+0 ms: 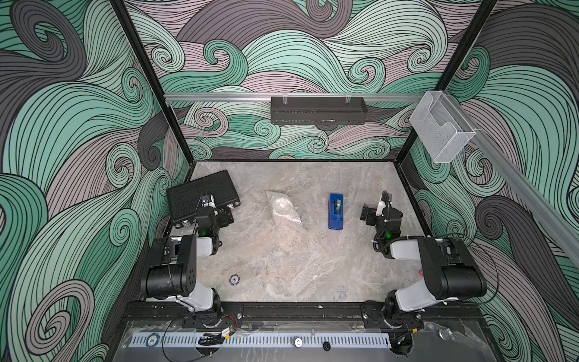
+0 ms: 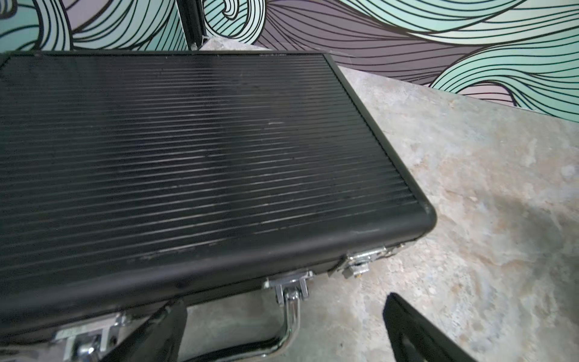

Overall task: Wrap mugs in bubble wrap
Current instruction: Reset both arms

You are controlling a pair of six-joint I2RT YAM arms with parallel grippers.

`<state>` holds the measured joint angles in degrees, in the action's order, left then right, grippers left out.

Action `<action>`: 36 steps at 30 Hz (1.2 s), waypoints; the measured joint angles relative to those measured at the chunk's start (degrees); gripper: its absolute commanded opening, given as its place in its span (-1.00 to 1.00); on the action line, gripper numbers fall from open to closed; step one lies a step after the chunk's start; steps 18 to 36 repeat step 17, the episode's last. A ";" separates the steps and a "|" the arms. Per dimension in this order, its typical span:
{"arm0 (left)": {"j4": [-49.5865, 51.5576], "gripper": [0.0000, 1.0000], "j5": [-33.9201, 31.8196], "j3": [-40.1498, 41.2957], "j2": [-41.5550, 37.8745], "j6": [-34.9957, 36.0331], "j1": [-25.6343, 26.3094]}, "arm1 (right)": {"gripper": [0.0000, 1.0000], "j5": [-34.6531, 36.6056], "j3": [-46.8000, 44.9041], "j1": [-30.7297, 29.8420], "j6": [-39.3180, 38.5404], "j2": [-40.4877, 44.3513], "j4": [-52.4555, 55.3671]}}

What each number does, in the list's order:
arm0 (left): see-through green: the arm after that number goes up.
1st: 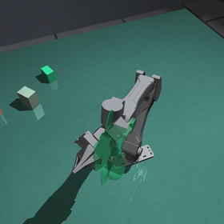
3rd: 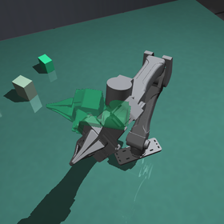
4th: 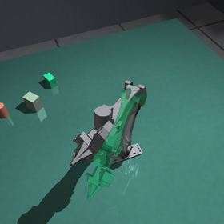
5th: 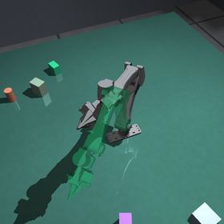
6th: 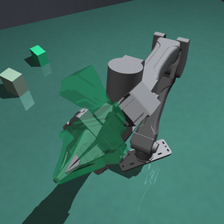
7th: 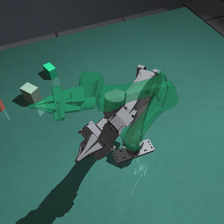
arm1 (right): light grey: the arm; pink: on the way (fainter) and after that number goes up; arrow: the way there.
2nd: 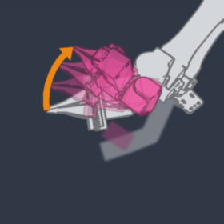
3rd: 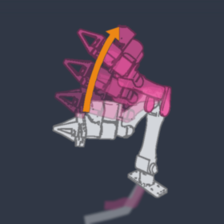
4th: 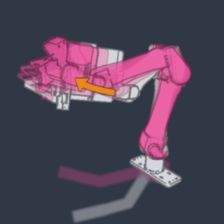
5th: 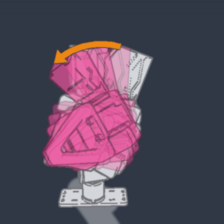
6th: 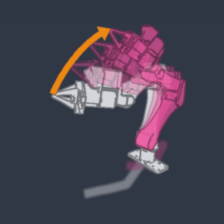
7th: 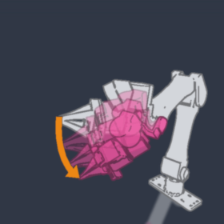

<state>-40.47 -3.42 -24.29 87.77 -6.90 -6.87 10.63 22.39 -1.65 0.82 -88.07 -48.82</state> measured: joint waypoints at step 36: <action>0.22 0.97 -1.29 -0.02 -0.02 1.40 1.55 | 0.98 -2.05 0.00 -0.04 -0.28 0.02 0.20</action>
